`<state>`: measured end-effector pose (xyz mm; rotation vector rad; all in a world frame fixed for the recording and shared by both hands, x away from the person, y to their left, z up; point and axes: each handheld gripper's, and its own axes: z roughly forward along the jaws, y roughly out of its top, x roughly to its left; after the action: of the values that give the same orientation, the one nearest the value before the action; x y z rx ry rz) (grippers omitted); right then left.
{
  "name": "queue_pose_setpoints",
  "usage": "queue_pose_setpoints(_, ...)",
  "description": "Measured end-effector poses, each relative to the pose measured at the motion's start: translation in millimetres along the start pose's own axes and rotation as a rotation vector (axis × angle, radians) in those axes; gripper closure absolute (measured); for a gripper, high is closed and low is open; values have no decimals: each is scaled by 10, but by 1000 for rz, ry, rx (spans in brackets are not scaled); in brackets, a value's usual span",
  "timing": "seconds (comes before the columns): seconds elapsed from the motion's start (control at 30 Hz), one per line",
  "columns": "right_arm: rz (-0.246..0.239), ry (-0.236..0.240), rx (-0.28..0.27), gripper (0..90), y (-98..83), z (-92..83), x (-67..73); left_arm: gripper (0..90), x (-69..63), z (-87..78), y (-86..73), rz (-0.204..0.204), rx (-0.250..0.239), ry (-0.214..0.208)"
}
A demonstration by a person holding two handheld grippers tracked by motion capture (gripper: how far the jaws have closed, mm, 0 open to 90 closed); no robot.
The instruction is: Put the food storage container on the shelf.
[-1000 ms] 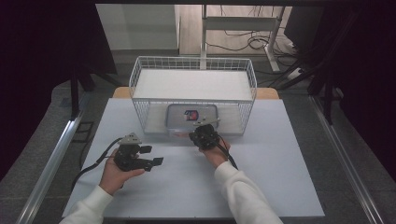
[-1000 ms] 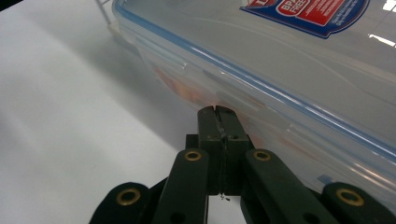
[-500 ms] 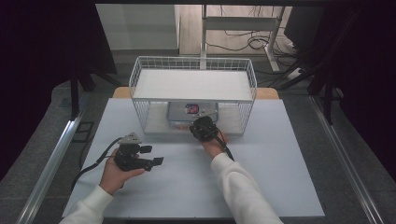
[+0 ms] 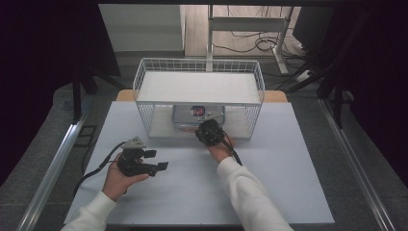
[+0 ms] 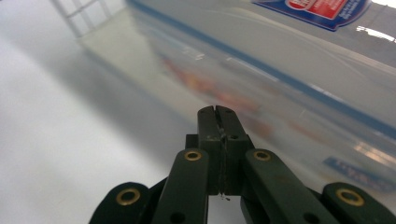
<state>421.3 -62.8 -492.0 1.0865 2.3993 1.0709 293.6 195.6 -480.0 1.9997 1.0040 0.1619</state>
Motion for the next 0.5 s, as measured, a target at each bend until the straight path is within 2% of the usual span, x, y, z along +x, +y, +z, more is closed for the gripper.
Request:
queue_pose_setpoints(0.13,-49,23,-9,892,-73,-249,53,263,-1,-9,-6,7,6,9)
queue_pose_setpoints(0.23,-52,58,-17,892,-199,-519,23,263,-3,-9,-8,12,7,11)
queue_pose_setpoints(0.37,-70,68,-16,892,-503,-961,-66,262,-29,-17,-18,2,2,14)
queue_pose_setpoints(0.5,-54,68,-12,892,-784,-1282,-170,263,-40,-15,-20,-8,-6,16)
